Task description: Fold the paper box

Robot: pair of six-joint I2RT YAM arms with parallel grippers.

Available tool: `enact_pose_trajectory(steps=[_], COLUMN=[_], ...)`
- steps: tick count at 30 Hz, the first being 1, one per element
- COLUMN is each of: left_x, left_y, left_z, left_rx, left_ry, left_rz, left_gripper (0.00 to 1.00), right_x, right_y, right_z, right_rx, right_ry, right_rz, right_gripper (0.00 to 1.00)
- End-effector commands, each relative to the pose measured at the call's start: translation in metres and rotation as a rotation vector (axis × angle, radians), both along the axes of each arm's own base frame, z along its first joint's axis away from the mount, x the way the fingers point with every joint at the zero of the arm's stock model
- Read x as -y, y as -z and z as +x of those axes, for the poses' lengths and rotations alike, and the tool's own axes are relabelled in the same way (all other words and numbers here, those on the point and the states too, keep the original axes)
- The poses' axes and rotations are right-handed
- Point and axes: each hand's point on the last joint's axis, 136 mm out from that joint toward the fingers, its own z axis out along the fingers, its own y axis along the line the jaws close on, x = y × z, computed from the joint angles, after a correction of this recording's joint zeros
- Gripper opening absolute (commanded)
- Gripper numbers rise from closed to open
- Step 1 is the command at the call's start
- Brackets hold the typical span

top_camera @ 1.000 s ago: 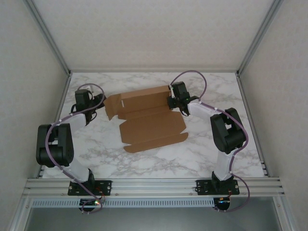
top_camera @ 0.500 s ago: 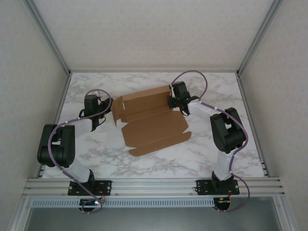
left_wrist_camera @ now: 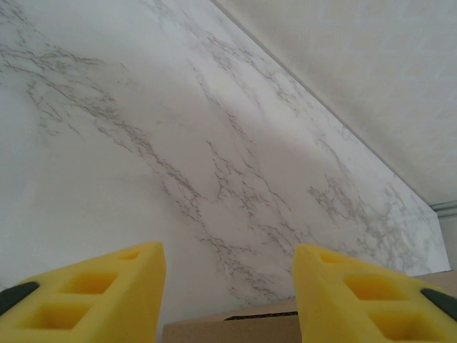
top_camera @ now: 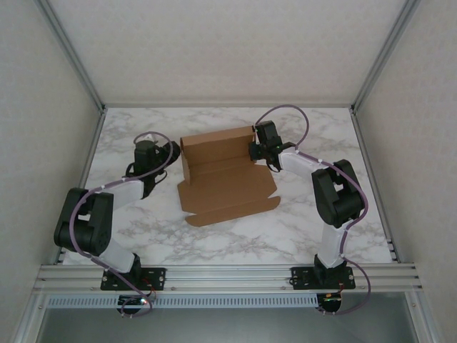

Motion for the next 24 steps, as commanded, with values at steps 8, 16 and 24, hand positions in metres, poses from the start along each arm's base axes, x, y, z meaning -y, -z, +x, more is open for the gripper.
enact_pose_trajectory(steps=[8,16,24], left_x=[0.013,-0.024,-0.013], left_y=[0.008,0.022,0.028], left_z=[-0.015,-0.038,-0.050], left_rx=[-0.053,-0.206,-0.226], left_ry=[0.028,-0.054,0.037], left_rz=[0.103,0.333,0.380], left_gripper=[0.52,0.54,0.54], right_x=[0.007,0.011,0.009], right_y=[0.052,0.055,0.060], right_z=[-0.037,-0.038,-0.039], right_rx=[-0.186,-0.183,-0.196], right_ry=[-0.018,-0.001,-0.006], right_rz=[-0.089,-0.092,-0.079], right_gripper=[0.00,0.00,0.00])
